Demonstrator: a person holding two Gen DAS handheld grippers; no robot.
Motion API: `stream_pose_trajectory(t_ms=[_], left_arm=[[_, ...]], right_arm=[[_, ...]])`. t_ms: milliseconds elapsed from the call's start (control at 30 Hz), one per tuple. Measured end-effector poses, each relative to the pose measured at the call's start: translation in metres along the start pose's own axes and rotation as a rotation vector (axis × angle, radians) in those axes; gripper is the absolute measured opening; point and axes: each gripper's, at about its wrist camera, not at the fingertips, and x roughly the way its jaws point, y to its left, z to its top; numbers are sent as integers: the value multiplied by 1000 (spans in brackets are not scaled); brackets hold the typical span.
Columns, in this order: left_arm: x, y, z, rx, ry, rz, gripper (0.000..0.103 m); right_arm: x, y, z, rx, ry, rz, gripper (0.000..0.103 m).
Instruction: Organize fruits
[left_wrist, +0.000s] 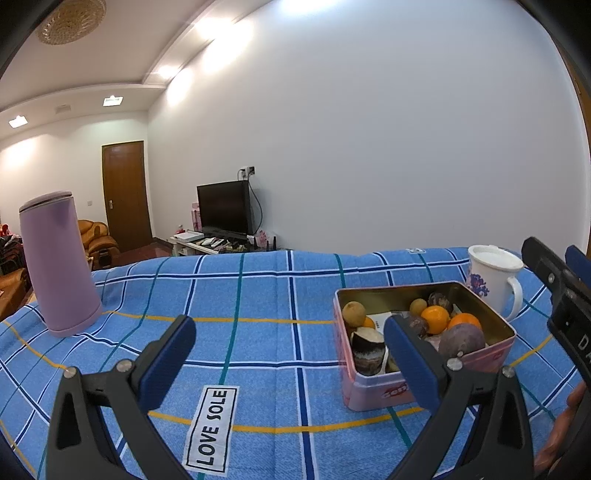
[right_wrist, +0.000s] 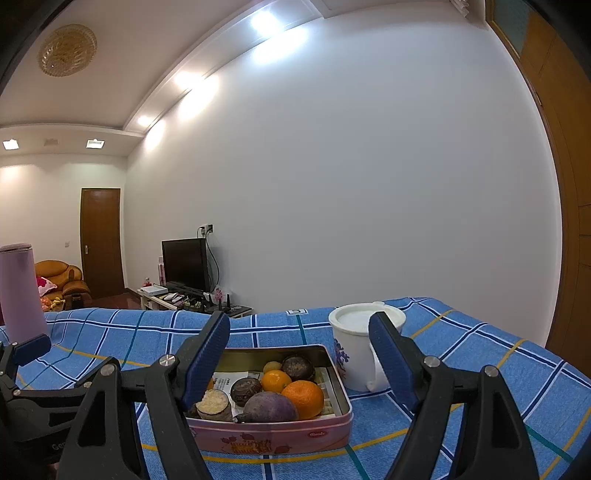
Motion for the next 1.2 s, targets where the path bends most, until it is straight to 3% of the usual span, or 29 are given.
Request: stream_pose_trajectory(t_ms=[1200], left_arm=[[2, 0, -2, 9, 12, 9, 103]], right_arm=[[1, -3, 0, 7, 11, -8, 79]])
